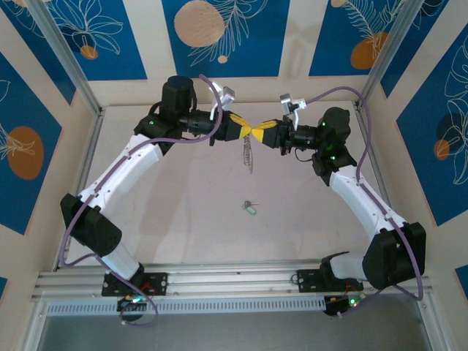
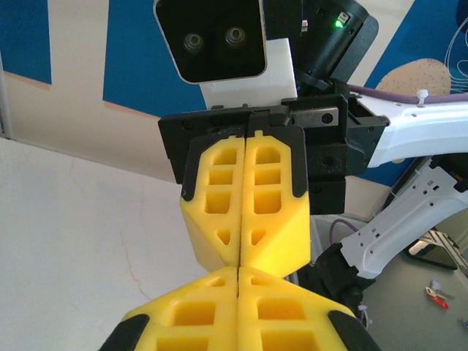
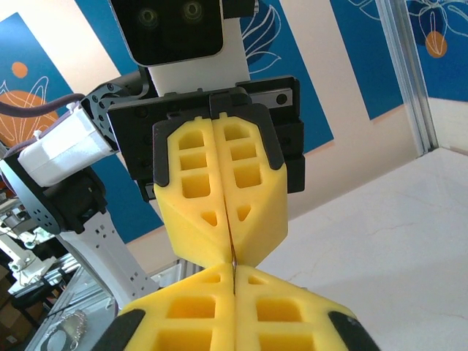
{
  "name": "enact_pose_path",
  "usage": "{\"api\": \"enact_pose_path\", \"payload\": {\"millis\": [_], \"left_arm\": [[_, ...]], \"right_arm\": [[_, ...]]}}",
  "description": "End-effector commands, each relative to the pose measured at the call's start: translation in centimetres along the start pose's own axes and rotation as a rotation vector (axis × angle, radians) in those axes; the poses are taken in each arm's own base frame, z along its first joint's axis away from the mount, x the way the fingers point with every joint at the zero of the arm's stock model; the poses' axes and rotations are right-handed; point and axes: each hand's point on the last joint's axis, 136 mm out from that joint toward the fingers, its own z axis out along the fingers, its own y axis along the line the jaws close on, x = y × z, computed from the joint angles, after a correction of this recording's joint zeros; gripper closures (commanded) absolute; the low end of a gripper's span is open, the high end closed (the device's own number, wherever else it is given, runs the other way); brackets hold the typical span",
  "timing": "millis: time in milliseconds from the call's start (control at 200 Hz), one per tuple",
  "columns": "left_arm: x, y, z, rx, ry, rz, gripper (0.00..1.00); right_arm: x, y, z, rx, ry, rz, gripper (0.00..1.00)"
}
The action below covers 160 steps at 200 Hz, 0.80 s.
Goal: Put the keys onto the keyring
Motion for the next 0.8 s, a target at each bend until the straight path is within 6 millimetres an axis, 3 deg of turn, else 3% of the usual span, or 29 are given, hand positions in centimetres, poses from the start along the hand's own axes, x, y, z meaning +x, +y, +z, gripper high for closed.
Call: {"api": "enact_pose_path", "payload": {"millis": [0,135,245,415,525,655,795], "left_arm": [[-2.0,-2.0,-0.5,0.040,-0.045,0.068,1.00],[-2.0,-1.8,-0.4,0.039,-0.047,0.069,1.00],[-2.0,-1.6,-0.4,0.034,-0.052,0.067,1.00],[-2.1,-1.0,-0.2,0.010,-0.062,0.056,1.00],[-2.7,0.4,-0.9,-0.105,-0.114,0.051,0.69],[-3.5,2.3,-2.8,-0.249,-0.234,0.019,0.59],[-3.7,2.1,-3.7,-0.241,-0.319,-0.023,0.54]], "right_arm": [[0.5,-0.6,0.4,0.002,0.001,0.026,0.86],[0.7,-0.6,0.5,-0.002,0.002,0.025,0.88],[1.0,-0.8,0.6,-0.003,0.000,0.032,1.00],[1.1,-1.7,0.5,0.020,-0.033,0.043,1.00],[0.7,-2.4,0.1,0.044,-0.080,0.043,1.00],[0.0,-2.7,-0.2,0.058,-0.123,0.040,1.00],[-0.8,-2.6,-0.5,0.073,-0.167,0.034,1.00]]}}
